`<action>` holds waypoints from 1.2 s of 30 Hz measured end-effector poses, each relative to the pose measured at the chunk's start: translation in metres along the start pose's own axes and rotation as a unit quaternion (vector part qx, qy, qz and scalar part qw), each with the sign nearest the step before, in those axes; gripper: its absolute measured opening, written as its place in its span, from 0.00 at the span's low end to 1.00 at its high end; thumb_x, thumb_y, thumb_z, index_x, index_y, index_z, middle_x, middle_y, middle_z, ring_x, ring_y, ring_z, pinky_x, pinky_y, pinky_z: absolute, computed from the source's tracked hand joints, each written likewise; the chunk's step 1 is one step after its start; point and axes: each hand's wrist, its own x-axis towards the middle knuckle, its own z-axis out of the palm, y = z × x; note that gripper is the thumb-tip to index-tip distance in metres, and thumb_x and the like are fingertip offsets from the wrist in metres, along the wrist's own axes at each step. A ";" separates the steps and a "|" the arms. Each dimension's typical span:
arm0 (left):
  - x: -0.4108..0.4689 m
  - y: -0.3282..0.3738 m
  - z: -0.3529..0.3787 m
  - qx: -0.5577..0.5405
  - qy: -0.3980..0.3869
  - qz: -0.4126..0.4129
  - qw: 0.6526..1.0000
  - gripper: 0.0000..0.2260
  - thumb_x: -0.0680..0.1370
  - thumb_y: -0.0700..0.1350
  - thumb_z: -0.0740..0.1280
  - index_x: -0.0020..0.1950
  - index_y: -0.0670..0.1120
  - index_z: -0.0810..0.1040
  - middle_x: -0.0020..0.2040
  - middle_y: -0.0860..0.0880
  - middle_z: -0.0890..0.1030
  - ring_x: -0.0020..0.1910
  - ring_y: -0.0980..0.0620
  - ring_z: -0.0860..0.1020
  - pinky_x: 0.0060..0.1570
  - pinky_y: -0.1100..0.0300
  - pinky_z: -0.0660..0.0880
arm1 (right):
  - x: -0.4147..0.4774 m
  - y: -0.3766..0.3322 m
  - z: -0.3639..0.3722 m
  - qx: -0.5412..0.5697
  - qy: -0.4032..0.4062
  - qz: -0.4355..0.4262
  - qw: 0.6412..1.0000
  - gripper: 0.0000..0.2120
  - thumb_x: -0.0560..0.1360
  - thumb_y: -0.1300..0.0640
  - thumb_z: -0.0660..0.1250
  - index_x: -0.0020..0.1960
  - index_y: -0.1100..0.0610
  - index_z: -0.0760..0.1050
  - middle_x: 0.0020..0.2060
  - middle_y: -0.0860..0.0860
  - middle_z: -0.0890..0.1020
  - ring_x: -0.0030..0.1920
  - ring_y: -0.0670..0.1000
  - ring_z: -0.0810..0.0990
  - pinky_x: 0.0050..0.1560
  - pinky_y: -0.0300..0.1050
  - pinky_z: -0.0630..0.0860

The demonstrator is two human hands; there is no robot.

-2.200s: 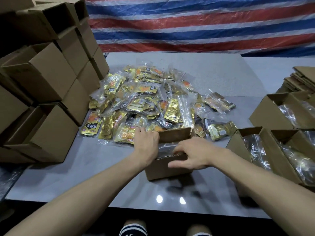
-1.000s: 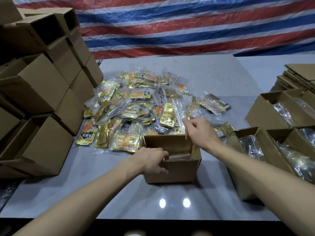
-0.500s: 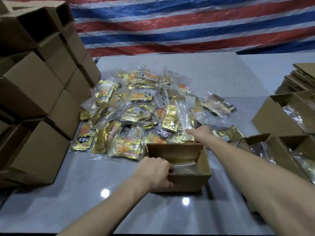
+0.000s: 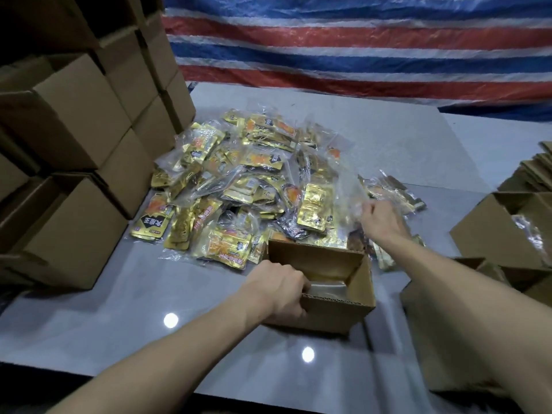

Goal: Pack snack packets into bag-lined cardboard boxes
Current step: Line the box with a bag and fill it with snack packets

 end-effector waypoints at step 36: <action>-0.026 -0.044 -0.116 -0.529 0.412 -0.073 0.739 0.27 0.72 0.54 0.76 0.66 0.47 0.71 0.58 0.49 0.77 0.50 0.55 0.77 0.41 0.71 0.74 | -0.076 -0.098 -0.190 0.096 0.048 -0.237 0.966 0.13 0.80 0.54 0.61 0.43 0.54 0.82 0.41 0.47 0.85 0.32 0.45 0.83 0.41 0.46 0.80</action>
